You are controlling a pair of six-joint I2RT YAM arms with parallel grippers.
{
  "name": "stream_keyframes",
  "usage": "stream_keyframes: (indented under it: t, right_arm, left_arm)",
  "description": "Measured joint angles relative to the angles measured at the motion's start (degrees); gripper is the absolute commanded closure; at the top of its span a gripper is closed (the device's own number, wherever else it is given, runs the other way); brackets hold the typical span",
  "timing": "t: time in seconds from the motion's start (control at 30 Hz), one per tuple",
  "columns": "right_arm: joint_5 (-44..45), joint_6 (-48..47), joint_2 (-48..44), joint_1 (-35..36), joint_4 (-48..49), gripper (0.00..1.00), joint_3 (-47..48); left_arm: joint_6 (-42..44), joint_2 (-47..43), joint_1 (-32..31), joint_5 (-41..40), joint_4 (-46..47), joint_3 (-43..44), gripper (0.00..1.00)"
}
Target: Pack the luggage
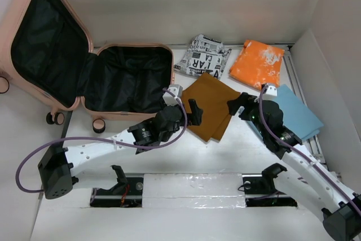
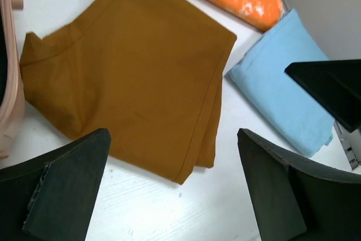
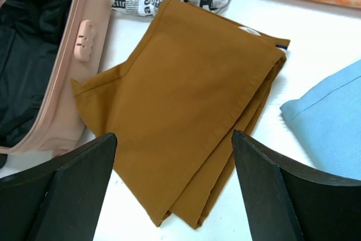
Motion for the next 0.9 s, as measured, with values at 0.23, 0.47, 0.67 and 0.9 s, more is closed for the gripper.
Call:
stream_keyframes:
  t: [0.23, 0.47, 0.67, 0.9]
  right_arm:
    - [-1.68, 0.79, -0.11, -0.11, 0.22, 0.18, -0.07]
    - [-3.28, 0.52, -0.46, -0.11, 0.31, 0.59, -0.07]
    - [-5.33, 0.52, -0.50, -0.11, 1.75, 0.35, -1.31]
    - [-7.72, 0.42, 0.44, 0.46, 3.37, 0.35, -1.64]
  left_arm:
    - [-7.10, 1.18, 0.00, 0.61, -3.65, -1.14, 0.11]
    - [-21.66, 3.13, 0.00, -0.24, -10.73, -5.29, 0.03]
    - [-29.18, 16.35, 0.00, 0.15, -17.81, -0.52, 0.02]
    - [-34.40, 28.81, 0.04, 1.18, -19.08, 7.54, 0.15]
